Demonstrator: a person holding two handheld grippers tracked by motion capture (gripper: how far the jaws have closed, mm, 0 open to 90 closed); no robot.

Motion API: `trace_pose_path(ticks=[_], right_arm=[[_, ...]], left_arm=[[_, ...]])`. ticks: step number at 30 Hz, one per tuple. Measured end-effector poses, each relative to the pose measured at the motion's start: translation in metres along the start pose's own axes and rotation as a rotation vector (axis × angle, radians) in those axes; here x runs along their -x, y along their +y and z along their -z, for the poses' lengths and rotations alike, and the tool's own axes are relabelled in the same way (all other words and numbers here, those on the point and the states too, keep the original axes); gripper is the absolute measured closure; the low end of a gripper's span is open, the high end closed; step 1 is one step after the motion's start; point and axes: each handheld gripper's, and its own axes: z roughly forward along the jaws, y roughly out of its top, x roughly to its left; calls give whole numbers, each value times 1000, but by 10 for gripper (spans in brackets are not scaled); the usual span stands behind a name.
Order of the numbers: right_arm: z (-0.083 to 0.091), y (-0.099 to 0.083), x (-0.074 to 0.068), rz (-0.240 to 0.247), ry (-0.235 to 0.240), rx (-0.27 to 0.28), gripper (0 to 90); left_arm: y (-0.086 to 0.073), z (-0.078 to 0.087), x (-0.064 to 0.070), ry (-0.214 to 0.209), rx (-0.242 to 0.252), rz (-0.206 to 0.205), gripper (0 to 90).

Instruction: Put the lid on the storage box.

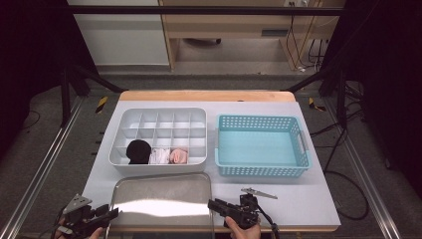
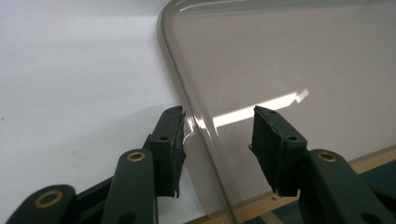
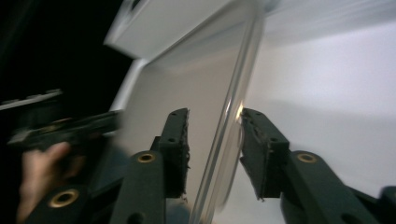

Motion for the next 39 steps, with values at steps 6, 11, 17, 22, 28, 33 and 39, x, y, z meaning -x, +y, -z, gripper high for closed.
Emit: trace_pose_path(ticks=[6,11,17,22,28,33,39], right_arm=[[-16,-3,-7,48,-6,-80,635],[-13,-5,-3,53,-4,-122,665],[-11,2,-8,97,-22,-151,688],[-9,7,-14,158,-32,-169,695],[-8,8,-17,191,-52,-177,691],[-9,7,-17,200,-69,-174,685],[-1,13,-26,229,-82,-139,678]], left_arm=[[0,0,-1,-5,2,6,529],[0,0,-2,-22,3,9,527],[0,1,-4,-60,5,9,457],[1,-1,-4,-88,-4,-2,420],[2,-2,-5,-115,-7,-7,441],[1,3,-5,-107,23,-15,479],[5,11,-2,-134,92,-31,514]])
